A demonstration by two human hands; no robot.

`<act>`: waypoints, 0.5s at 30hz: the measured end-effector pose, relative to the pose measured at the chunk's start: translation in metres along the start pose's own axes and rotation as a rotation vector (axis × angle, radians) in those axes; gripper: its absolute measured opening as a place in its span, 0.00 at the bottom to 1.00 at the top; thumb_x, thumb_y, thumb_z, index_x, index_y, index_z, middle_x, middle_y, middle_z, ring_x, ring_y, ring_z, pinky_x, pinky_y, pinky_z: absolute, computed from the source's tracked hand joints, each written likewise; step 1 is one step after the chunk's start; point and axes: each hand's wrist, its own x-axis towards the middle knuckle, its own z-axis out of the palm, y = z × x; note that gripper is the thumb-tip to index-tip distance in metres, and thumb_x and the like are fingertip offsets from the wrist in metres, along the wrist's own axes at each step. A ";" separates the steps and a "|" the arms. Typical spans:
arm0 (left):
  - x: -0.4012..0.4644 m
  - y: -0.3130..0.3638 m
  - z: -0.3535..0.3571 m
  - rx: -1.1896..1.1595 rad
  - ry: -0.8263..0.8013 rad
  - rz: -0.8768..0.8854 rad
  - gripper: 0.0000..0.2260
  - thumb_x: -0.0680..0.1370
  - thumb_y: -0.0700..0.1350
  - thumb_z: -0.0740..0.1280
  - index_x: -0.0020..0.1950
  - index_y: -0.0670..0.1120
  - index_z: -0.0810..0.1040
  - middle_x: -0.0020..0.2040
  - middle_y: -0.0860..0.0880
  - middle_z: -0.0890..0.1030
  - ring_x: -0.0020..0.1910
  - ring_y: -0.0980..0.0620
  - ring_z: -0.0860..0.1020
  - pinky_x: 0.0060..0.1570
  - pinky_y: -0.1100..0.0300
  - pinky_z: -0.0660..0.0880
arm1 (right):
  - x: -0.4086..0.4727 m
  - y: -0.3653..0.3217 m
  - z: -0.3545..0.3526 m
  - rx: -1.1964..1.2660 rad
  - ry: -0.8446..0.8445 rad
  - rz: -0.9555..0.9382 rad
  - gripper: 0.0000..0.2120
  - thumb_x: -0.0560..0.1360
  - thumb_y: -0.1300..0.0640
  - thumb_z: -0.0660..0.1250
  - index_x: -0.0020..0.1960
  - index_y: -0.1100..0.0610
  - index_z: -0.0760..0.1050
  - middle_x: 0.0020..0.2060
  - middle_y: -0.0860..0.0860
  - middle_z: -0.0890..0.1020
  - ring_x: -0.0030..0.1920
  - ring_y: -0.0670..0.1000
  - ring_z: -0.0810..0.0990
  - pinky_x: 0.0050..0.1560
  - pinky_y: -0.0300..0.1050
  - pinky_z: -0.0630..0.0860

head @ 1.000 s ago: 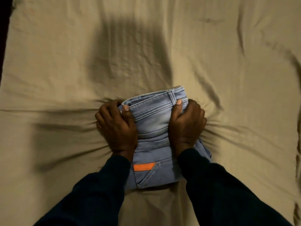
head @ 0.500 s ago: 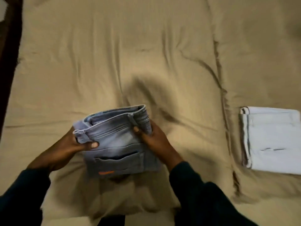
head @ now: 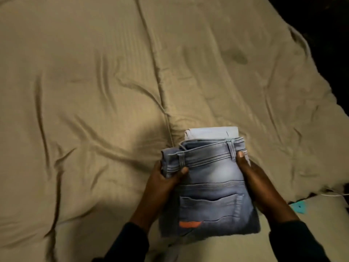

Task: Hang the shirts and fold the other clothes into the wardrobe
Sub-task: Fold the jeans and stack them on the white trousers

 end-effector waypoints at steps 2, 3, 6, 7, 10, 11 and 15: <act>0.020 -0.018 0.029 -0.008 -0.013 0.019 0.25 0.69 0.45 0.76 0.64 0.42 0.76 0.57 0.47 0.85 0.55 0.49 0.83 0.54 0.59 0.80 | 0.024 0.002 -0.028 -0.067 0.048 0.000 0.22 0.80 0.39 0.61 0.62 0.53 0.80 0.54 0.50 0.86 0.56 0.51 0.84 0.65 0.56 0.75; 0.031 -0.026 0.040 0.005 -0.006 0.012 0.26 0.70 0.45 0.76 0.65 0.41 0.76 0.58 0.46 0.85 0.57 0.47 0.83 0.57 0.56 0.80 | 0.038 0.006 -0.037 -0.104 0.049 0.009 0.22 0.79 0.38 0.61 0.60 0.53 0.81 0.53 0.49 0.86 0.54 0.50 0.85 0.63 0.54 0.77; 0.056 -0.043 0.056 0.064 -0.002 -0.032 0.25 0.73 0.51 0.77 0.66 0.44 0.76 0.60 0.48 0.83 0.61 0.47 0.81 0.64 0.49 0.77 | 0.076 0.027 -0.046 -0.323 0.031 0.027 0.26 0.78 0.33 0.59 0.57 0.53 0.80 0.54 0.46 0.84 0.53 0.49 0.83 0.57 0.48 0.76; 0.060 -0.046 0.059 0.099 0.003 -0.059 0.24 0.73 0.52 0.77 0.65 0.47 0.76 0.59 0.50 0.84 0.60 0.50 0.82 0.64 0.49 0.77 | 0.084 0.035 -0.043 -0.384 0.032 0.038 0.25 0.78 0.33 0.58 0.58 0.53 0.78 0.55 0.47 0.82 0.53 0.49 0.80 0.54 0.44 0.72; 0.064 -0.050 0.071 0.192 0.157 -0.103 0.22 0.72 0.53 0.77 0.59 0.52 0.70 0.56 0.56 0.80 0.54 0.56 0.81 0.59 0.54 0.77 | 0.100 0.049 -0.036 -0.464 0.100 0.021 0.23 0.80 0.36 0.56 0.57 0.54 0.75 0.51 0.49 0.79 0.51 0.52 0.77 0.46 0.43 0.66; 0.062 -0.048 0.074 0.220 0.212 -0.109 0.23 0.72 0.54 0.76 0.59 0.52 0.68 0.55 0.57 0.79 0.53 0.58 0.80 0.57 0.56 0.76 | 0.098 0.047 -0.034 -0.463 0.139 -0.011 0.22 0.80 0.37 0.57 0.54 0.55 0.76 0.48 0.49 0.80 0.50 0.53 0.78 0.42 0.43 0.66; 0.061 -0.049 0.088 0.260 0.224 -0.118 0.25 0.72 0.59 0.75 0.61 0.51 0.69 0.57 0.55 0.79 0.54 0.57 0.80 0.50 0.62 0.76 | 0.093 0.046 -0.046 -0.489 0.332 -0.091 0.20 0.80 0.38 0.60 0.48 0.56 0.75 0.42 0.51 0.81 0.45 0.56 0.79 0.42 0.47 0.68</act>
